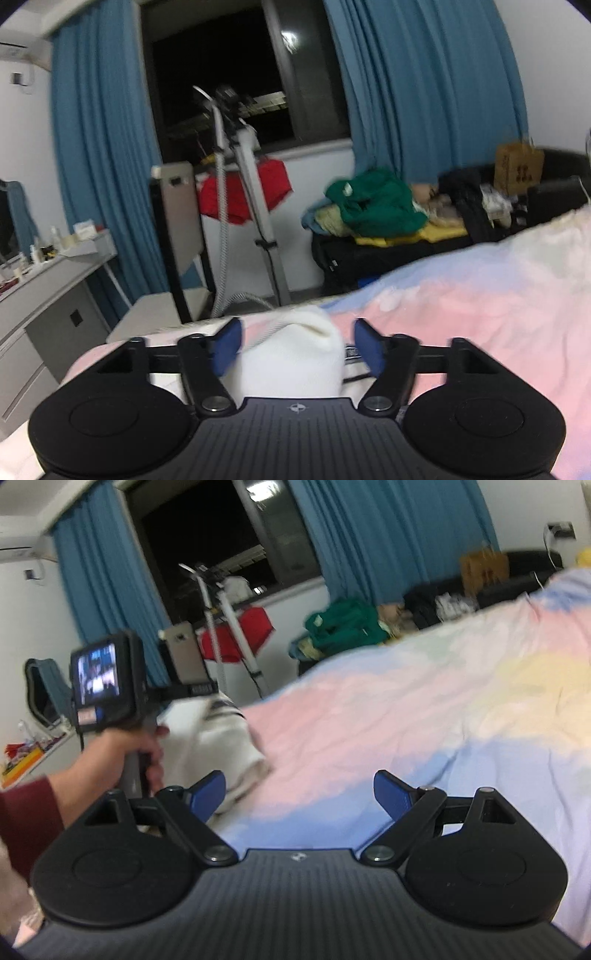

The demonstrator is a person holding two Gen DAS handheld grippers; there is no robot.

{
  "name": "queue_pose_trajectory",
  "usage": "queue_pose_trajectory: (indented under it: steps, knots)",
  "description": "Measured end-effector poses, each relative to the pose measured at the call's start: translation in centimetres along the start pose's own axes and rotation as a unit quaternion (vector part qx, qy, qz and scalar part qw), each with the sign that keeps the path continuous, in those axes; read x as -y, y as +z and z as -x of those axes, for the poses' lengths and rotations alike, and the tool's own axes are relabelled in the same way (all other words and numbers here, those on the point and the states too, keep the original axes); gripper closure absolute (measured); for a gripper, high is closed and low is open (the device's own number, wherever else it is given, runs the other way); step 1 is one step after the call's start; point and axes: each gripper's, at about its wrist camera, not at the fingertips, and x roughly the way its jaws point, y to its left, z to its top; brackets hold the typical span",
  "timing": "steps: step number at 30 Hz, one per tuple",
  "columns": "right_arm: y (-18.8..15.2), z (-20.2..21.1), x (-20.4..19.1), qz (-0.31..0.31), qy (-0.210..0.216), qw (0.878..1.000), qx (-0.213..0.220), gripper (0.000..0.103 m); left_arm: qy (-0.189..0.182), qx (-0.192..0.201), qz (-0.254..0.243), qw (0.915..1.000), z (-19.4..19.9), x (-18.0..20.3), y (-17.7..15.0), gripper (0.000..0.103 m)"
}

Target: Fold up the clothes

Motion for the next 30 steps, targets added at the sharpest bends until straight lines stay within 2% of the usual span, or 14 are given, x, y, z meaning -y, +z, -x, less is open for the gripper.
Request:
queue_pose_trajectory:
  steps: [2, 4, 7, 9, 12, 13, 17, 20, 23, 26, 30]
  knots:
    - [-0.3, -1.6, 0.9, -0.009, -0.009, 1.000, -0.014, 0.014, -0.006, -0.004, -0.011, 0.9999, -1.5, 0.5, 0.4, 0.055]
    - [-0.6, -3.2, 1.7, -0.024, -0.021, 0.999, -0.028, 0.014, -0.009, -0.009, -0.017, 0.9998, -2.1, 0.7, 0.7, 0.081]
    - [-0.8, -4.8, 2.4, -0.045, -0.021, 0.998, -0.048, 0.014, -0.011, -0.013, -0.013, 0.9998, -1.7, 0.3, 1.1, 0.095]
    - [-0.9, -5.0, 2.4, -0.042, -0.018, 0.998, -0.048, 0.014, -0.022, -0.004, -0.001, 0.9998, 0.4, -0.3, 1.6, 0.097]
    - [-0.8, -4.4, 2.0, -0.029, -0.009, 0.999, -0.032, 0.014, -0.028, 0.047, -0.022, 0.9983, 5.8, -0.6, 1.7, 0.098]
    - [-0.8, -4.1, 1.9, -0.027, -0.003, 0.999, -0.028, 0.014, -0.037, 0.055, -0.014, 0.9977, 7.8, -0.9, 1.5, 0.098]
    - [-0.2, -1.8, 1.8, -0.025, 0.018, 1.000, 0.003, 0.014, -0.076, 0.090, -0.001, 0.9931, 16.8, -1.9, -0.6, 0.098]
    - [0.1, 0.4, 1.7, -0.021, 0.026, 0.999, 0.029, 0.014, -0.110, 0.116, -0.007, 0.9871, 24.0, -2.2, -4.4, 0.098]
    - [0.1, 2.3, 1.5, -0.025, 0.045, 0.998, 0.043, 0.014, -0.164, 0.086, 0.012, 0.9827, 28.7, -2.9, -9.3, 0.098]
    - [-0.1, 3.7, 1.2, -0.033, 0.069, 0.996, 0.043, 0.014, -0.191, 0.034, 0.037, 0.9802, 30.6, -3.2, -14.5, 0.098]
    - [-0.9, 3.9, 0.0, -0.019, 0.093, 0.995, 0.022, 0.014, -0.203, -0.010, 0.077, 0.9760, 30.3, -4.0, -16.7, 0.098]
